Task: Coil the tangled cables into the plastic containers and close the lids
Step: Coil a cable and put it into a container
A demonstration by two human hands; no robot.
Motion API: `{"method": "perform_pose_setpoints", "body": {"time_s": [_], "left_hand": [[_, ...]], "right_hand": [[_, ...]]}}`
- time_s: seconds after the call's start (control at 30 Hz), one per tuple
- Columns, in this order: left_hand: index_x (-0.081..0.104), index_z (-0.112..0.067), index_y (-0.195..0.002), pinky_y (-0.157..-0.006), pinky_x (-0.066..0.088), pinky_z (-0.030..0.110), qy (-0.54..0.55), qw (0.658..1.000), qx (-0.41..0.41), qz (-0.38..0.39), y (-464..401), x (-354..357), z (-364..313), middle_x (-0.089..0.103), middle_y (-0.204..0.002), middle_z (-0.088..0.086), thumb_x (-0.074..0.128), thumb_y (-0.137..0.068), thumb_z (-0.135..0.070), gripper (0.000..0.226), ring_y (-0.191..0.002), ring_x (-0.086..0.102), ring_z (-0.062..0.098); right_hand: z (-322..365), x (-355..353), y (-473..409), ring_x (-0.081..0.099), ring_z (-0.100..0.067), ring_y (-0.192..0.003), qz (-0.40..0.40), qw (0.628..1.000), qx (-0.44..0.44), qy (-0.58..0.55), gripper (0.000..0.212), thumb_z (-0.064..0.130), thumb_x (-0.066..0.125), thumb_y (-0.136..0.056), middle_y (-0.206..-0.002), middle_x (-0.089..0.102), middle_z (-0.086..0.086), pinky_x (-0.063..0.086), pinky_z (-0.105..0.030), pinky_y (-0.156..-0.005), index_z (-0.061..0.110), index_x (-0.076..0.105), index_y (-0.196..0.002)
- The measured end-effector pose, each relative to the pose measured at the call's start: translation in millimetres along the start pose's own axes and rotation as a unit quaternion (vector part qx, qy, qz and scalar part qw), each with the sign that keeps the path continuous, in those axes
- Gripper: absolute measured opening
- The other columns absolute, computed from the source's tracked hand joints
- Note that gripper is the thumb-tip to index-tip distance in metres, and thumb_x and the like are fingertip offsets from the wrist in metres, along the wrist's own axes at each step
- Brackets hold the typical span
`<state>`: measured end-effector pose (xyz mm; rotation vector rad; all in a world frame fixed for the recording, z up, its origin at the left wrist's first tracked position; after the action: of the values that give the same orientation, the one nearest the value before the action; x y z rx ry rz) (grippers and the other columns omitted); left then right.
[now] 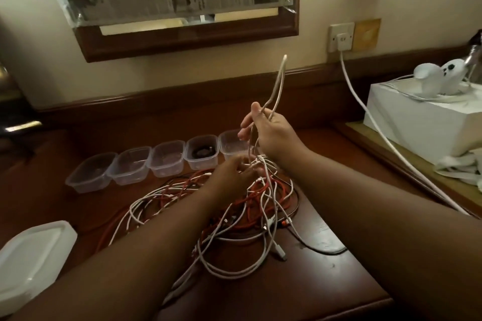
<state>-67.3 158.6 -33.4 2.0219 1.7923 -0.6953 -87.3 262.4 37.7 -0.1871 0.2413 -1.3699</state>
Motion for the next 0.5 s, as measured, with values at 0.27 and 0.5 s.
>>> {"method": "perform_pose_setpoints", "body": {"time_s": [0.27, 0.5], "left_hand": [[0.050, -0.036, -0.106, -0.078, 0.059, 0.038, -0.001, 0.997, 0.031, -0.065, -15, -3, -3, 0.063, -0.104, 0.005, 0.065, -0.084, -0.057, 0.034, -0.092, 0.066, 0.020], [0.049, -0.039, -0.111, -0.074, 0.053, 0.032, -0.076, 0.984, 0.131, -0.091, -10, -6, -21, 0.049, -0.104, -0.010, 0.074, -0.084, -0.038, 0.037, -0.090, 0.055, 0.012]], "right_hand": [[-1, -22, 2, 0.038, -0.012, -0.042, -0.064, 0.931, 0.089, -0.347, 0.049, 0.053, 0.032, -0.103, -0.050, 0.039, 0.002, 0.038, -0.030, -0.053, 0.016, 0.052, -0.076], [1, -19, 2, 0.027, -0.008, -0.037, -0.022, 0.931, 0.081, -0.354, 0.053, 0.051, 0.029, -0.105, -0.046, 0.031, 0.005, 0.028, -0.022, -0.040, 0.017, 0.044, -0.066]]}}
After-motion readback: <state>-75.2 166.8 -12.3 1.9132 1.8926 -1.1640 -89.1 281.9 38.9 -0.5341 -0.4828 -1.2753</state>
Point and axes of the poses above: each hand's wrist, its own y-axis away from the middle knuckle, its own x-axis out of the palm, z = x × y, the point moved 7 cm from there along -y, towards the middle knuckle
